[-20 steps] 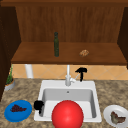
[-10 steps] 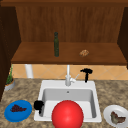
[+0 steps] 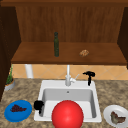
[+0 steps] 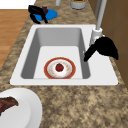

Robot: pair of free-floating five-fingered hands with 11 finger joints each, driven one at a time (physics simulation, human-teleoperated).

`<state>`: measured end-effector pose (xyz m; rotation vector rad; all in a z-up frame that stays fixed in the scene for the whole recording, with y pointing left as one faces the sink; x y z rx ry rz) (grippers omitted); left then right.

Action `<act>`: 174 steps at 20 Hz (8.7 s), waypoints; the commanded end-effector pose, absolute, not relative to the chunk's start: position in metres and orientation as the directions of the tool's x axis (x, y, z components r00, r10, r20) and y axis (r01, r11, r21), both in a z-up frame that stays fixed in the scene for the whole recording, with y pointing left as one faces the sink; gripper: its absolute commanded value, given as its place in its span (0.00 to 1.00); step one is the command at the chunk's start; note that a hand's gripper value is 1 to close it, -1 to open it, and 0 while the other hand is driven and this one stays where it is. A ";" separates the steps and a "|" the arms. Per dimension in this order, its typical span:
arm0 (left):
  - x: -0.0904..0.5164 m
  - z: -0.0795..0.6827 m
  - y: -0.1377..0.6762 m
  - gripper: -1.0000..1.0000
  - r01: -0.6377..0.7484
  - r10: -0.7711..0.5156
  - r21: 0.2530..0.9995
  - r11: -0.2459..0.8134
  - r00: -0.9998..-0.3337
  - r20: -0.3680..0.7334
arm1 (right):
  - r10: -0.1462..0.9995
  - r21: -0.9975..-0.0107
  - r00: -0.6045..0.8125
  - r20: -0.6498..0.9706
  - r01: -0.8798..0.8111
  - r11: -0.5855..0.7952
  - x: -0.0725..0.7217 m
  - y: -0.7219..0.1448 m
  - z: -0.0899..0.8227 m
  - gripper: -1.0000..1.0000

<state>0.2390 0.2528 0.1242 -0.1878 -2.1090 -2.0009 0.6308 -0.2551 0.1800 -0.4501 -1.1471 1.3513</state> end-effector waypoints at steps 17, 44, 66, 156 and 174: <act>0.239 0.124 0.253 0.50 0.248 -0.063 0.967 0.061 -0.966 0.251 | 0.912 -0.829 -0.178 0.370 -0.507 0.237 0.515 -0.272 0.141 0.00; 0.239 0.124 0.253 0.50 0.248 -0.063 0.967 0.061 -0.966 0.251 | 0.915 -0.826 -0.170 0.365 -0.512 0.235 0.385 -0.285 0.132 0.00; 0.239 0.124 0.253 0.50 0.248 -0.063 0.967 0.061 -0.966 0.251 | 0.940 -0.855 -0.171 0.296 -0.485 0.181 0.339 -0.242 0.124 0.00; 0.239 0.124 0.253 0.50 0.248 -0.063 0.967 0.061 -0.966 0.251 | 0.992 -0.893 -0.081 -0.096 -0.433 -0.122 0.398 -0.152 0.064 1.00; 0.239 0.124 0.253 0.50 0.248 -0.063 0.967 0.061 -0.966 0.251 | 0.993 -0.897 -0.094 -0.073 -0.430 -0.107 0.377 -0.261 0.168 1.00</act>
